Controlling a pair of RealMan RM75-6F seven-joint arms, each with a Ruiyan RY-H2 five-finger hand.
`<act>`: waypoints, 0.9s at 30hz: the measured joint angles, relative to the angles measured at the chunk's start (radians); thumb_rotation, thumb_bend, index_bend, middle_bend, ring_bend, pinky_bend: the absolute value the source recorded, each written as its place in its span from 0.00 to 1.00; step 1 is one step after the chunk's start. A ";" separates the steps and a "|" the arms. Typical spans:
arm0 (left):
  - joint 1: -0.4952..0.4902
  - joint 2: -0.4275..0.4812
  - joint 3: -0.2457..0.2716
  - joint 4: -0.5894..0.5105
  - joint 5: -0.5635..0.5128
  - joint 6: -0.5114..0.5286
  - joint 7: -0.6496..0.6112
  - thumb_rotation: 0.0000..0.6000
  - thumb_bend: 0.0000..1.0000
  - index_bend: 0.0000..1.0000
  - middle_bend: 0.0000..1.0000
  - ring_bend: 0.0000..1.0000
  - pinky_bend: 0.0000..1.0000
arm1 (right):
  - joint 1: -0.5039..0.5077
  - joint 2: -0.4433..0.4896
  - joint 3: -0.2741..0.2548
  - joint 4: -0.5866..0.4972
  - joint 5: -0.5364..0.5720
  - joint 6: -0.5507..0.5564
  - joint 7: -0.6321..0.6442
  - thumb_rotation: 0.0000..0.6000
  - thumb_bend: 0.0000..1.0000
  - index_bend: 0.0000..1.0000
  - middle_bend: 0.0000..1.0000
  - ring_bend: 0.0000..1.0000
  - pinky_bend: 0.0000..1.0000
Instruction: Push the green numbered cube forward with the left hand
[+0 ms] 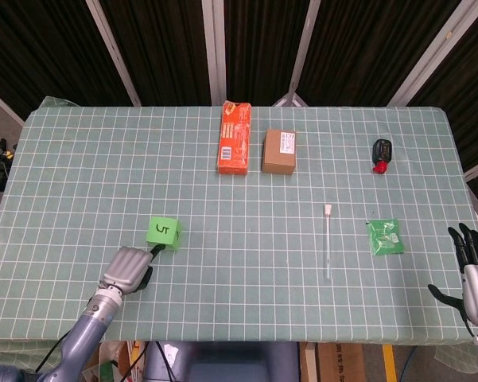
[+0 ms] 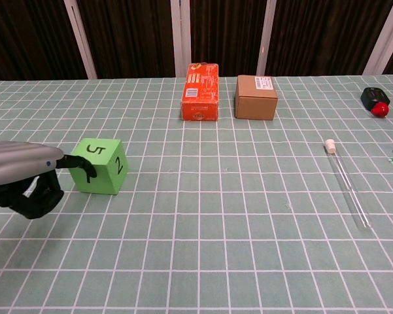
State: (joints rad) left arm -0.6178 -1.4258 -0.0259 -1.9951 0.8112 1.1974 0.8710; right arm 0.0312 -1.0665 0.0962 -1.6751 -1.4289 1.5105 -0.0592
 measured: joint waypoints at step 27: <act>-0.154 -0.162 -0.131 0.096 -0.209 0.123 0.141 1.00 0.80 0.18 0.77 0.61 0.68 | 0.006 -0.003 -0.001 0.001 0.013 -0.020 -0.013 1.00 0.04 0.06 0.00 0.00 0.00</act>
State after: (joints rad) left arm -0.7719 -1.5879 -0.1568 -1.8991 0.6024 1.3207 1.0119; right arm 0.0368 -1.0692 0.0951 -1.6744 -1.4154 1.4906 -0.0722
